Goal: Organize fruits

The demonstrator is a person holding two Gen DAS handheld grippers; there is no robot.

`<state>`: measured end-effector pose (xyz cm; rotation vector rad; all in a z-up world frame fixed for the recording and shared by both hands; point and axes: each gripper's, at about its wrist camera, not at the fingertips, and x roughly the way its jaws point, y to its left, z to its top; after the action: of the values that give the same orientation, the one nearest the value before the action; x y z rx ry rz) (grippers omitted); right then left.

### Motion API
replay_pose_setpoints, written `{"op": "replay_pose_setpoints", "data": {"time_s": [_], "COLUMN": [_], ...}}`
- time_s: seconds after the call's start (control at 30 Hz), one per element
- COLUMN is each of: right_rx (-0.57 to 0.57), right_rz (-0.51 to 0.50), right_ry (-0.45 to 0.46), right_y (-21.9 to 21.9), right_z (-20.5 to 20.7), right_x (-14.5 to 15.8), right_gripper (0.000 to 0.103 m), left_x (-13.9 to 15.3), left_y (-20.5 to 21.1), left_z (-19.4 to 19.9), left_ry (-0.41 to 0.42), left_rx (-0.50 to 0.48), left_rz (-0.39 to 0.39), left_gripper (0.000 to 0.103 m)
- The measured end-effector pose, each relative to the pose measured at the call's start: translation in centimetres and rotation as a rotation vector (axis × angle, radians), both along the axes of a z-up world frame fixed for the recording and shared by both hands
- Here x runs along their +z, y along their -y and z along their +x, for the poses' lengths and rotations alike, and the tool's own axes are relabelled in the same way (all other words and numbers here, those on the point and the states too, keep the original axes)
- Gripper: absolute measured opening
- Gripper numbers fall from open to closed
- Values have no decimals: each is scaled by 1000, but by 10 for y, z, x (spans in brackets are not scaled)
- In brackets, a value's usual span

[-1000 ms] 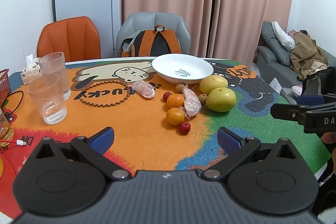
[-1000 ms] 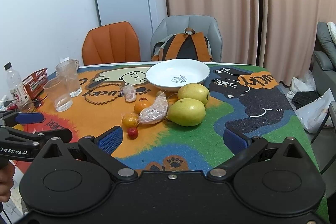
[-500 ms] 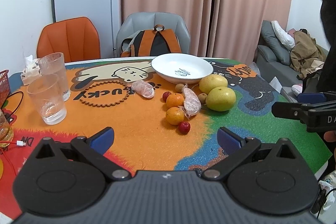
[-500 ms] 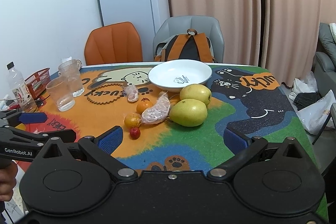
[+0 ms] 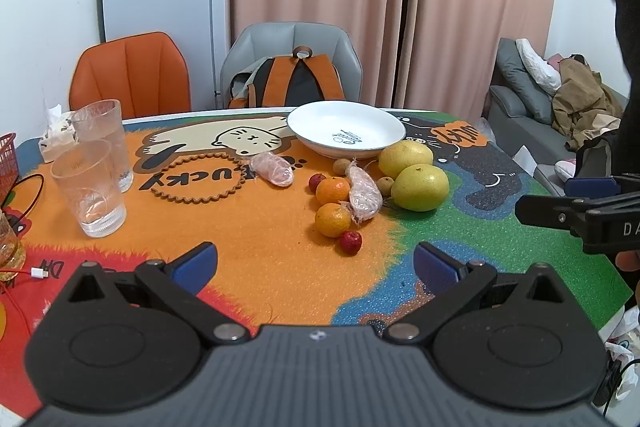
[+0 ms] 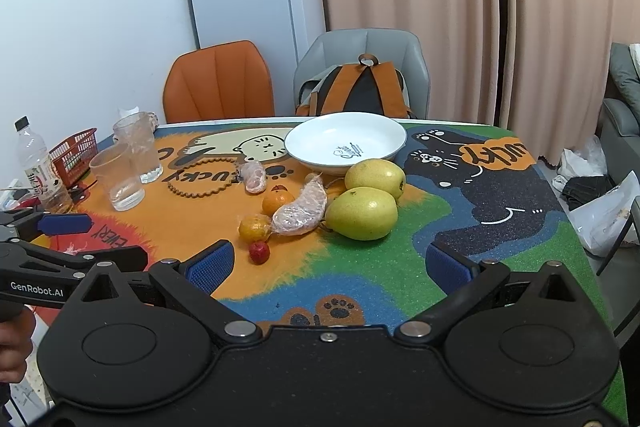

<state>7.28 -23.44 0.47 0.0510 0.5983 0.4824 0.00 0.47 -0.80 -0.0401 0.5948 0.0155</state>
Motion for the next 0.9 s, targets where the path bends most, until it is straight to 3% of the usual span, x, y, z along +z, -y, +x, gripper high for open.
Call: {"op": "replay_pose_setpoints", "data": {"time_s": [0.9], "right_rx": [6], "right_rz": [7], "right_ry": [-15], "right_y": [2], "right_z": [8], "right_x": [-11], "right_gripper": [103], "left_x": [-8], "left_y": [2], "left_z": [9], "left_ry": [-15], "left_rx": [5], "left_rz": [0], "left_gripper": [103]}}
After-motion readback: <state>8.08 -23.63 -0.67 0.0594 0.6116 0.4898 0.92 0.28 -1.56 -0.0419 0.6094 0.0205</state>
